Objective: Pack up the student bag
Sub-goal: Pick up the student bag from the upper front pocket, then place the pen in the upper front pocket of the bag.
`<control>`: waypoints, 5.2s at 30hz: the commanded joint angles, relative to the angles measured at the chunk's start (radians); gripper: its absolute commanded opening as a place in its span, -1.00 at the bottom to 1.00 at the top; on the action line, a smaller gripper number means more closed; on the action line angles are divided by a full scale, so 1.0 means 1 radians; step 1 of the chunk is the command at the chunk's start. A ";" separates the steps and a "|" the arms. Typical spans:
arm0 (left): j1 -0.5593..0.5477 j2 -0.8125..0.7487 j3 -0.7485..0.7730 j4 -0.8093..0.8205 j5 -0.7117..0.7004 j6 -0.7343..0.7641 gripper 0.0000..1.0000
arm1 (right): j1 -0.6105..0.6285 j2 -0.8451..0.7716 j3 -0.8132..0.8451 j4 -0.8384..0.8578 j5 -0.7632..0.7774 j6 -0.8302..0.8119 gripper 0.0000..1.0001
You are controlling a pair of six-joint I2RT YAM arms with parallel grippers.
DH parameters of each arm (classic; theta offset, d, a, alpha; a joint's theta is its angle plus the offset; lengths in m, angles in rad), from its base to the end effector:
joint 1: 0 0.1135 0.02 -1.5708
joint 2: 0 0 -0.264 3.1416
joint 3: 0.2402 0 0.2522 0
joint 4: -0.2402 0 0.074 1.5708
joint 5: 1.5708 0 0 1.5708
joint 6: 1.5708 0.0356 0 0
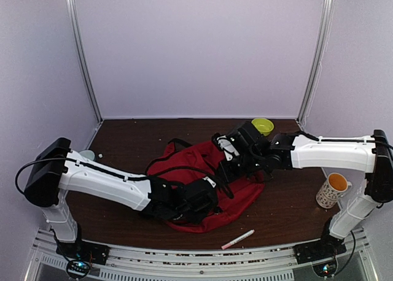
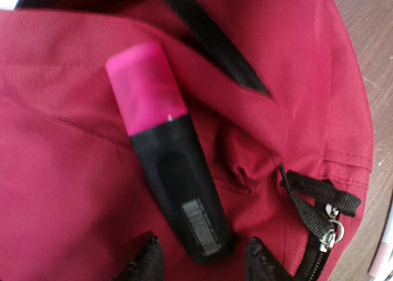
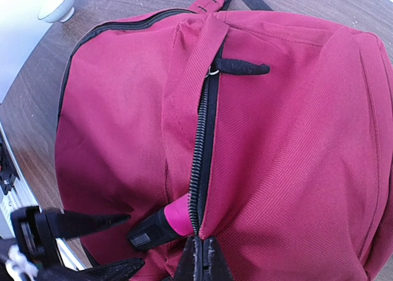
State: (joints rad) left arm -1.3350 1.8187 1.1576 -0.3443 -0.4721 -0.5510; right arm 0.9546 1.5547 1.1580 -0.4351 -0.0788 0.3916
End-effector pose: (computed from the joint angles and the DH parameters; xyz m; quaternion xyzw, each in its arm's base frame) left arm 0.1026 -0.3575 0.1771 0.2964 0.8878 -0.0876 0.3411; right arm 0.1934 0.2780 0.2572 -0.2725 0.8912 0.2537 0.2593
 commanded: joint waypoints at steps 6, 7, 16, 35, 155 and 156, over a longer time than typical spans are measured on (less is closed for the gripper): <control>-0.056 0.106 0.064 -0.146 -0.269 -0.121 -0.26 | 0.000 -0.055 0.003 0.015 -0.033 0.035 -1.00; -0.056 0.112 0.066 -0.144 -0.278 -0.121 -0.29 | 0.001 -0.059 0.004 0.015 -0.035 0.036 -1.00; -0.055 0.029 0.100 -0.177 -0.333 -0.052 -0.81 | 0.001 -0.086 -0.007 0.006 -0.046 0.040 -1.00; 0.014 -0.133 -0.028 0.093 0.003 0.041 -0.23 | 0.001 -0.112 -0.036 0.012 -0.075 0.039 -1.00; -0.112 0.008 0.162 -0.008 0.460 0.415 0.41 | -0.259 -0.175 -0.119 0.010 -0.172 0.126 -1.00; -0.117 0.039 0.190 -0.035 0.456 0.420 0.38 | -0.265 -0.165 -0.113 0.015 -0.177 0.126 -1.00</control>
State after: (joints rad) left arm -1.4292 1.7691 1.2392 -0.2680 0.0319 -0.2127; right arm 0.7288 1.3613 1.0378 -0.4763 -0.3264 0.4870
